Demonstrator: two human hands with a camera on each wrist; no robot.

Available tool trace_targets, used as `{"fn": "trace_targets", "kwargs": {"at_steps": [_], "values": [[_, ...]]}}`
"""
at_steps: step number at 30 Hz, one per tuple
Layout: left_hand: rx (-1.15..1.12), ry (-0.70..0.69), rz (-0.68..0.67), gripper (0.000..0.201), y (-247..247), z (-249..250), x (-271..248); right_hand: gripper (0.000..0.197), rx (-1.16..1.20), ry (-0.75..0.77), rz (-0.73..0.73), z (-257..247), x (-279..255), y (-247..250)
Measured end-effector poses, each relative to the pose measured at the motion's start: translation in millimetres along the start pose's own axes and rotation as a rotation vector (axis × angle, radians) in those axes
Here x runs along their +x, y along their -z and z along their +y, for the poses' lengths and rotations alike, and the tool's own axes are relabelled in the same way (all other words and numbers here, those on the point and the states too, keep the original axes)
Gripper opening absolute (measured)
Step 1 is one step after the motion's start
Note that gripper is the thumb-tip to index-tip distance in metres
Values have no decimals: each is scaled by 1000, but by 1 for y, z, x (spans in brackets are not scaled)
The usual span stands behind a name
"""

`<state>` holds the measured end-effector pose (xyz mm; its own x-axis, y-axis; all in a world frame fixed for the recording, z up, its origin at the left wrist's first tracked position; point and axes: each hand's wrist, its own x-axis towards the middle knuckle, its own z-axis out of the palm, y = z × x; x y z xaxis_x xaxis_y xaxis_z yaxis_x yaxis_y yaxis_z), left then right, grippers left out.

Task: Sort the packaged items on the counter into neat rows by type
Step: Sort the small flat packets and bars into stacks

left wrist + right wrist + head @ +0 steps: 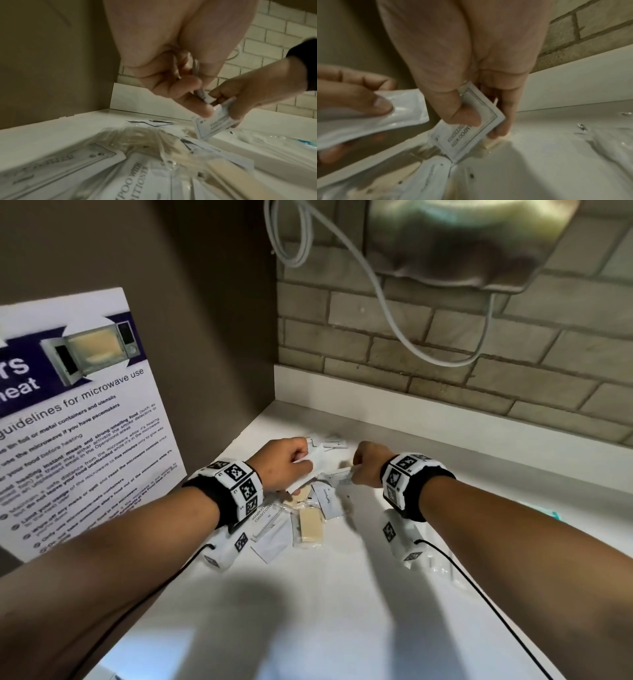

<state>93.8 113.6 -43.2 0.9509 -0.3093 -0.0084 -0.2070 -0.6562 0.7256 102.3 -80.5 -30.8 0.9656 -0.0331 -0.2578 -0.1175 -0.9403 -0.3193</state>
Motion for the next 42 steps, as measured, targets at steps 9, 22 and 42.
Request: {"fn": "trace_targets", "kwargs": {"at_steps": [9,22,42], "values": [[119,20,-71,30,-1,7,-9,23,419,137,94,11,-9,19],[37,-43,-149,39,11,13,-28,14,599,181,103,9,-30,17],[-614,215,53,42,23,41,-49,14,519,415,92,-36,-37,28]]}}
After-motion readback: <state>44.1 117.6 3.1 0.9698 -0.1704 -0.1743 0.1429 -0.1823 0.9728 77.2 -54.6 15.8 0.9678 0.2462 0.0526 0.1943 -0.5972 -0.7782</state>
